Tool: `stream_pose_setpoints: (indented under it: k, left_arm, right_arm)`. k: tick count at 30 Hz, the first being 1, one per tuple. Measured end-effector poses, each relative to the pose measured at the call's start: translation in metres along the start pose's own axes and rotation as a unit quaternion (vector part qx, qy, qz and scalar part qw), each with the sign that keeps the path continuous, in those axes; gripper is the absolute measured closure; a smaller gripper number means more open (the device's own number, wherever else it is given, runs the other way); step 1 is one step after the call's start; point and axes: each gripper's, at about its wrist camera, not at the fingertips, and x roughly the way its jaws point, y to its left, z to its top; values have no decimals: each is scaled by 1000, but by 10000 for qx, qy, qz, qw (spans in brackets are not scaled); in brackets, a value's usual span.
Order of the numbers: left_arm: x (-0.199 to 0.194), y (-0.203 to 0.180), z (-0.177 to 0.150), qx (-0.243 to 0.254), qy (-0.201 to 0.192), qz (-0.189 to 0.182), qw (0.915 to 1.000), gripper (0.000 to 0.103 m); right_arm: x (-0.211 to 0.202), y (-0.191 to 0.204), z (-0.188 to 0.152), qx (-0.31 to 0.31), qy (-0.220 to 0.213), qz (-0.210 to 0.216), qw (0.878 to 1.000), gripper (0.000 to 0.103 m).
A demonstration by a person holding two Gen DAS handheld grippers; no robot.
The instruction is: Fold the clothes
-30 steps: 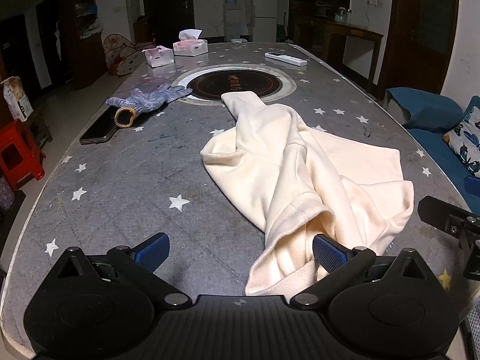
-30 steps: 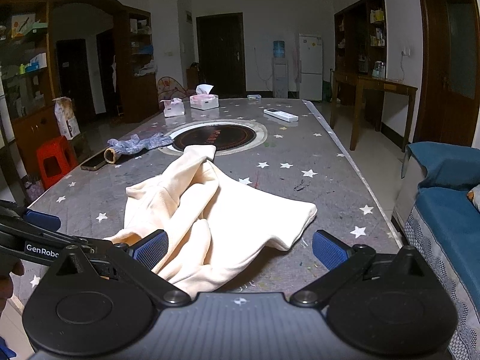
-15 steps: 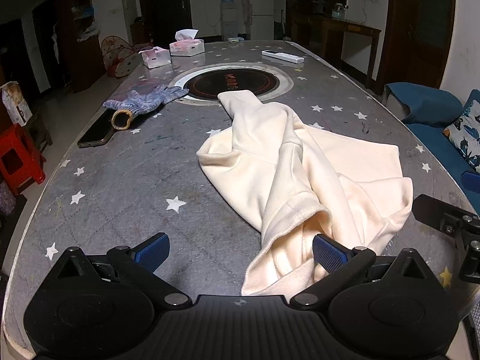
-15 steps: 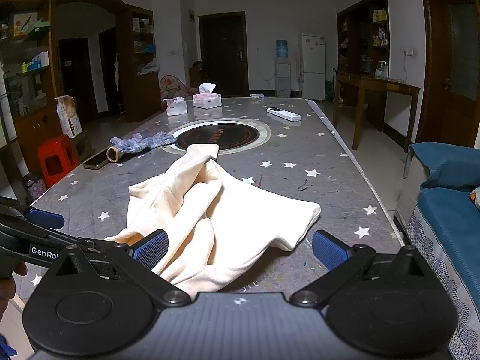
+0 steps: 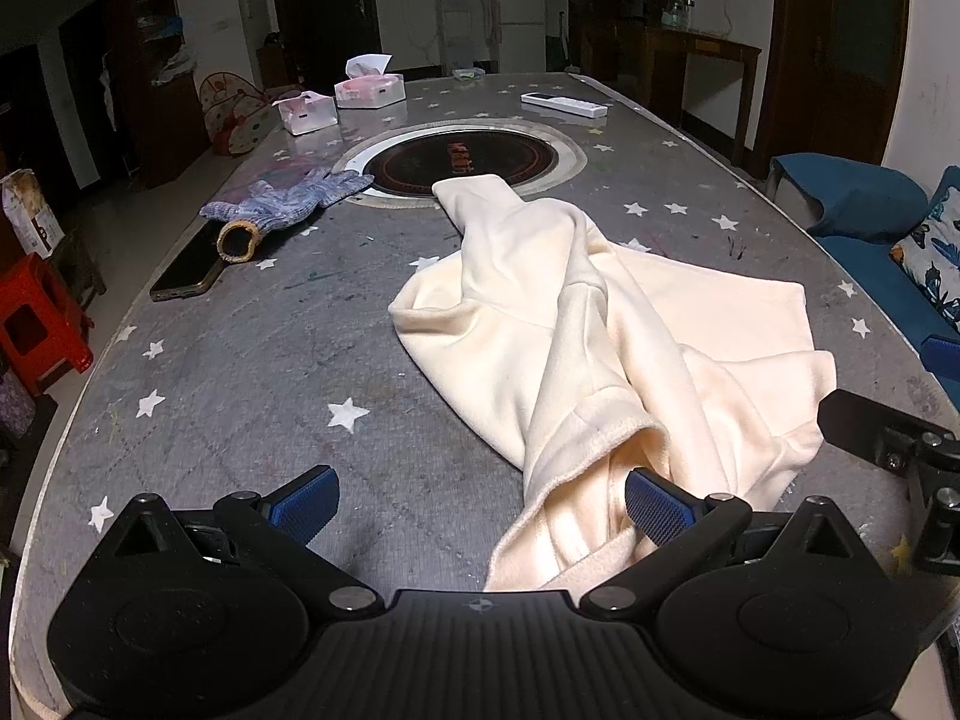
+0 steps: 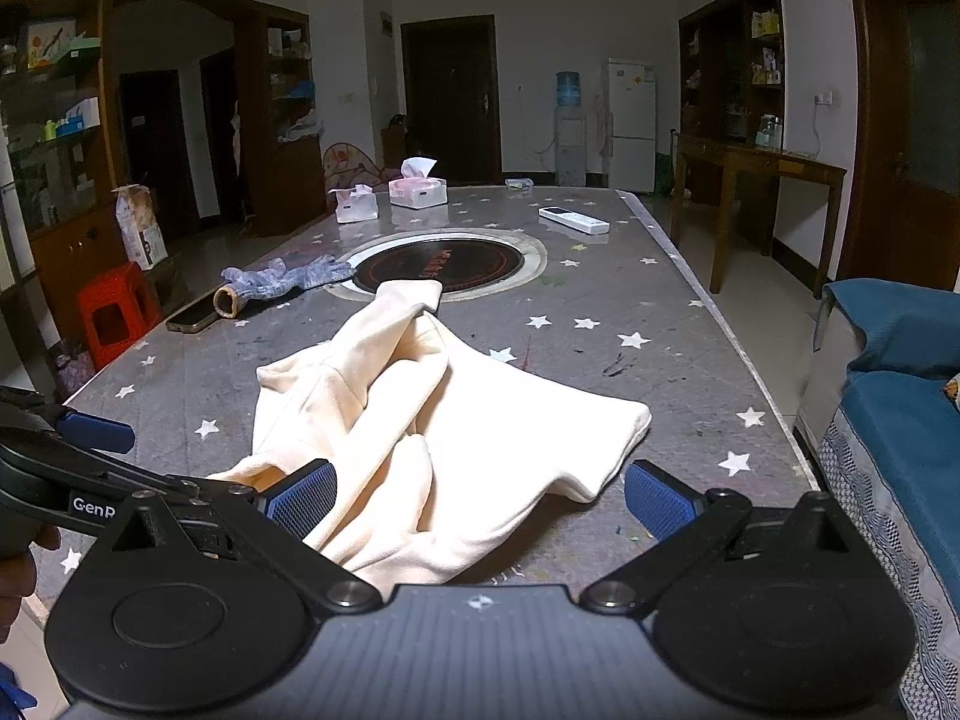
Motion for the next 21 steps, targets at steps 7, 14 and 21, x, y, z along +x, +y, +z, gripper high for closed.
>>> stream_pose_setpoints:
  k: [7,14,21]
  left_arm:
    - [5,-1,3,46,24,20,10000,0]
    - [11,-2,8,95,48,38,9999,0]
    - [17,-3,12,130,86,44,9999,0]
  right_arm:
    - [6,0,1,-3,51,4,10000,0]
    - [11,0,0,-2,99,41,9999,0]
    - [17,-1,2,4,141,71,9999,0]
